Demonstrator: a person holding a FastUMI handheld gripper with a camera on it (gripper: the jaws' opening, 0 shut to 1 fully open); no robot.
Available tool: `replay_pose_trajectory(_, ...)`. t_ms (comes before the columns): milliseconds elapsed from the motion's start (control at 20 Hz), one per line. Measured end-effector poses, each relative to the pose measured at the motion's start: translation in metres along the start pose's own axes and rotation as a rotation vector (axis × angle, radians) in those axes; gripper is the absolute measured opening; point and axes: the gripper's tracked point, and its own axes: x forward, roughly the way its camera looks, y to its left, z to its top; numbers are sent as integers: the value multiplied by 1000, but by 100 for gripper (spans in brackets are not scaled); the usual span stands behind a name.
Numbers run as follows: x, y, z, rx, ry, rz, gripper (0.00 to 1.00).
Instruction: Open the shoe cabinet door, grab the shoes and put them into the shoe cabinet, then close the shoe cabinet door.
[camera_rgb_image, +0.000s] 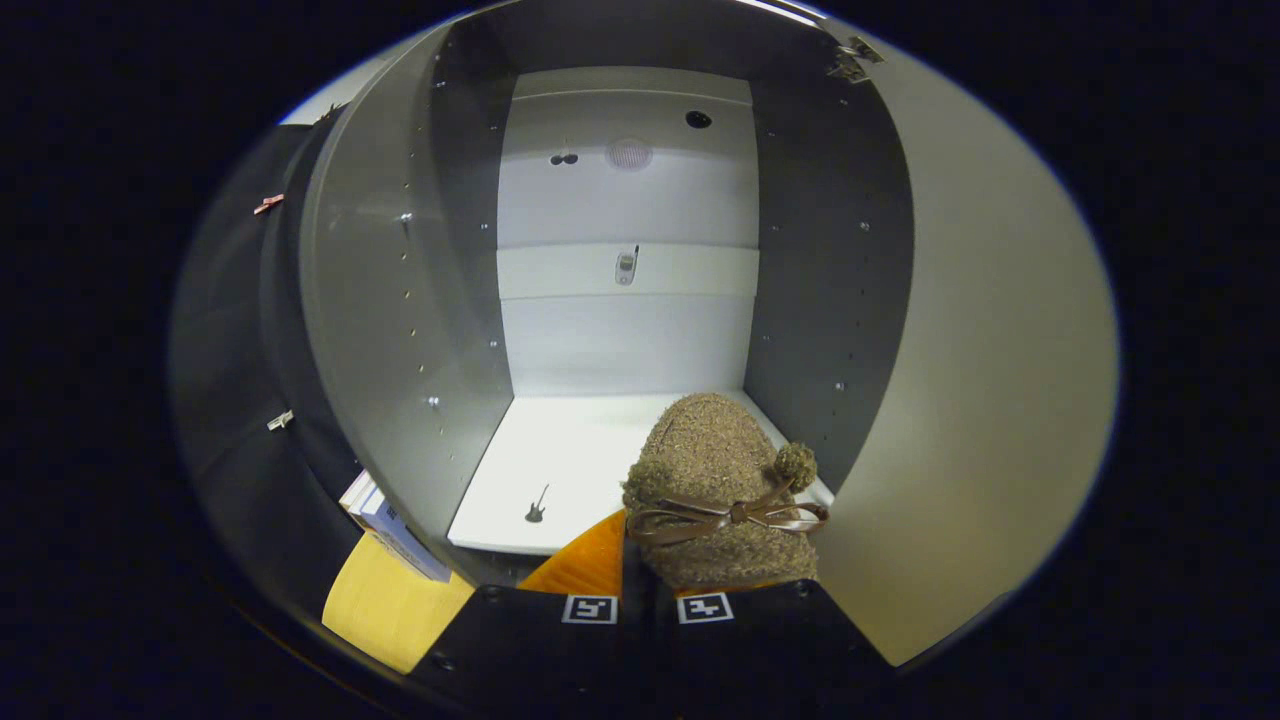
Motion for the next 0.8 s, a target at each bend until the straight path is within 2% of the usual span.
replay_pose_trajectory(350, 71, -9, 31, 14, 50, 8, 7)
replay_pose_trajectory(800, 169, 10, 34, 20, 94, 43, 7)
